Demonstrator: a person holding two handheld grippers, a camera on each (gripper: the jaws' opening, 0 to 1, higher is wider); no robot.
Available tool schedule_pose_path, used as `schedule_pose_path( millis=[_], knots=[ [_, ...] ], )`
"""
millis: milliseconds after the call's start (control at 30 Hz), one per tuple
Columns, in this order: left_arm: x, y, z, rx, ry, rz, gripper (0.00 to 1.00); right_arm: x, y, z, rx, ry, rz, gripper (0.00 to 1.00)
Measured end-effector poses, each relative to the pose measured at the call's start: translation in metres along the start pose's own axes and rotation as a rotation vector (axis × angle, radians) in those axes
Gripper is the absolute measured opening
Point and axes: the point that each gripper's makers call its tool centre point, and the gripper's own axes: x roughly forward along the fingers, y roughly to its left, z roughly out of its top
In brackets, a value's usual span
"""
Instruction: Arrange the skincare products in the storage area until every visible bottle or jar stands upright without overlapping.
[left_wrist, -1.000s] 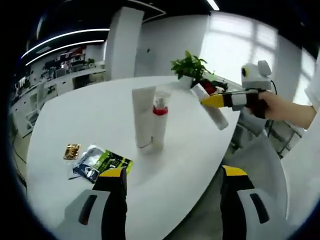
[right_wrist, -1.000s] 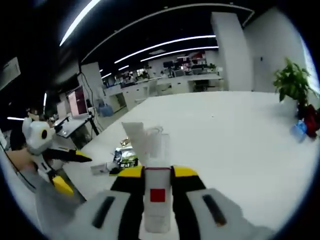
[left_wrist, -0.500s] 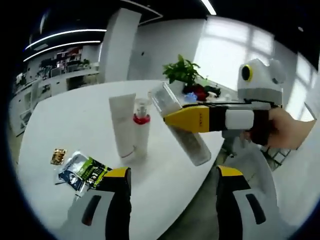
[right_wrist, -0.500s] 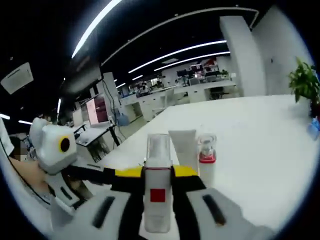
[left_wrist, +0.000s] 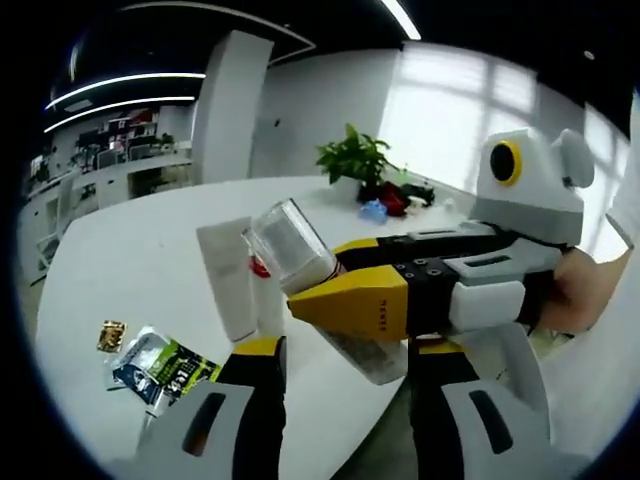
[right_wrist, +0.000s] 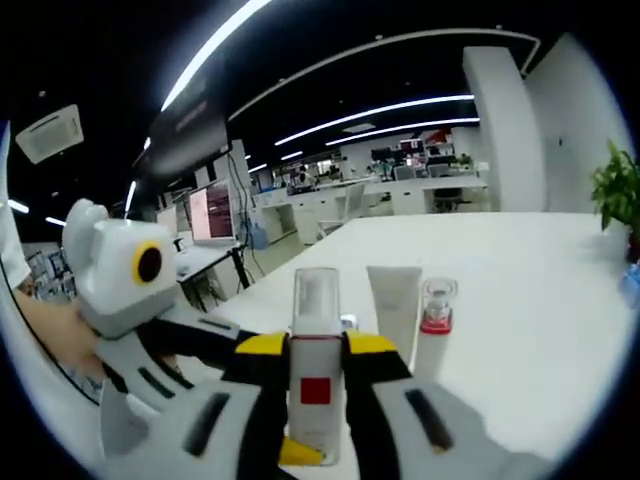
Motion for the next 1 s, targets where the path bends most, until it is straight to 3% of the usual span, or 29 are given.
schedule_pose_path(
  millis=[167,333,467,567,700,867,1000],
  knots=[
    [-0.003,0.001,0.0,0.018,0.002,-0.004,0.39,-0.004,0.003,0.001,-0.024,-0.001,0.011,0.2],
    [-0.009,0.003,-0.005,0.07,0.023,-0.005,0.17,-0.009,0.008,0.002,-0.018,-0.007,0.021,0.2],
    [-0.01,0.003,-0.006,0.112,0.047,0.006,0.18,-0.011,0.009,-0.002,-0.005,0.003,0.015,0.2],
    [-0.008,-0.001,0.002,0.139,0.024,0.025,0.22,-0.012,0.009,-0.007,0.041,0.019,0.009,0.2],
    [-0.003,-0.009,0.005,0.223,0.021,0.029,0.18,-0.016,0.012,-0.006,0.033,0.015,0.003,0.2],
    [-0.005,-0.016,0.005,0.217,0.031,-0.036,0.17,-0.025,0.009,-0.006,0.033,0.027,0.057,0.21],
    [-0.007,-0.03,0.006,0.222,0.03,-0.14,0.17,-0.036,0.01,0.007,0.018,-0.012,0.125,0.25]
  ],
)
